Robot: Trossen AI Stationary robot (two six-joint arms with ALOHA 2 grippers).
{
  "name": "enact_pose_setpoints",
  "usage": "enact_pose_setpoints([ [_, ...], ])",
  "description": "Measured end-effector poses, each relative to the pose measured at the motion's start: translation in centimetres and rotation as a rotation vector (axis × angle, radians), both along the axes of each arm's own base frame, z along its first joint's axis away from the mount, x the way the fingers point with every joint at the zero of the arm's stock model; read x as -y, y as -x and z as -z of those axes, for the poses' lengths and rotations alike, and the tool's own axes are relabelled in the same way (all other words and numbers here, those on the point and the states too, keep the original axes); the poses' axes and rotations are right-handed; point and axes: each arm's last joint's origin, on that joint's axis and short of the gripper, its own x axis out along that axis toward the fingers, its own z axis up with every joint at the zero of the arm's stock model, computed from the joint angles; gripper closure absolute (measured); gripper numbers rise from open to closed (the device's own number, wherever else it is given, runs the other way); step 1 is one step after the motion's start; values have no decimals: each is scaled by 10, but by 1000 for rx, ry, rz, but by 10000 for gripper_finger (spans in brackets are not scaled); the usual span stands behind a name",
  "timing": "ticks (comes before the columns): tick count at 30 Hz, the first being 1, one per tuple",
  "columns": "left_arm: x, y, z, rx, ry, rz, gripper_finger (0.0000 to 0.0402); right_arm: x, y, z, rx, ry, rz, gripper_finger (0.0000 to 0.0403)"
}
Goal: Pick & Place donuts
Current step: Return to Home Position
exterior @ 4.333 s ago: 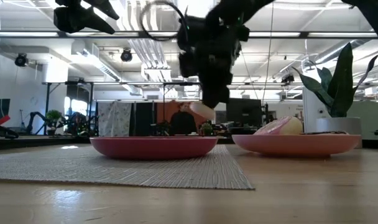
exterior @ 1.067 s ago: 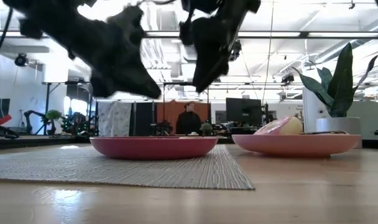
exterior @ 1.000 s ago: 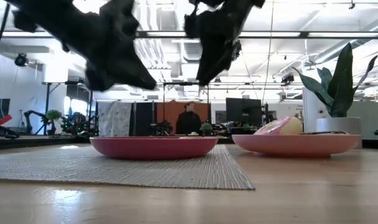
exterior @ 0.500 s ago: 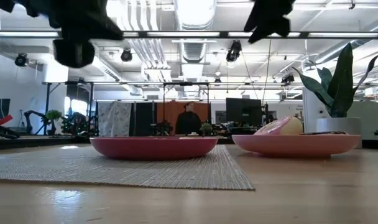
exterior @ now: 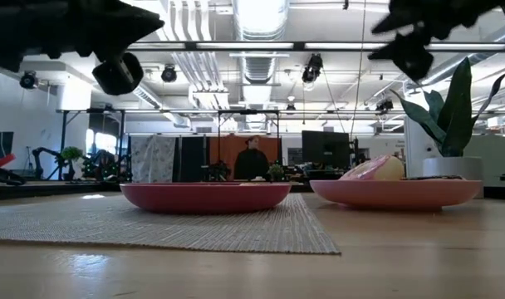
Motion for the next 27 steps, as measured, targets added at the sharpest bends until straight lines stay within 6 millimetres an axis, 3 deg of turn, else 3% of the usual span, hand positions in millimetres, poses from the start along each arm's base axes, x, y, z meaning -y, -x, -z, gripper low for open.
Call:
enact_pose_setpoints([
  [9, -31, 38, 1, 155, -38, -12, 401, 8, 40, 42, 27, -44, 120, 216],
  [14, -41, 57, 13, 202, -31, -64, 401, 10, 57, 59, 77, -77, 138, 216],
  [23, -46, 68, 20, 131, 7, -106, 401, 13, 79, 114, -11, -162, 225, 215],
  [27, -47, 70, 19, 136, 141, -86, 401, 13, 81, 106, 10, -199, 237, 215],
])
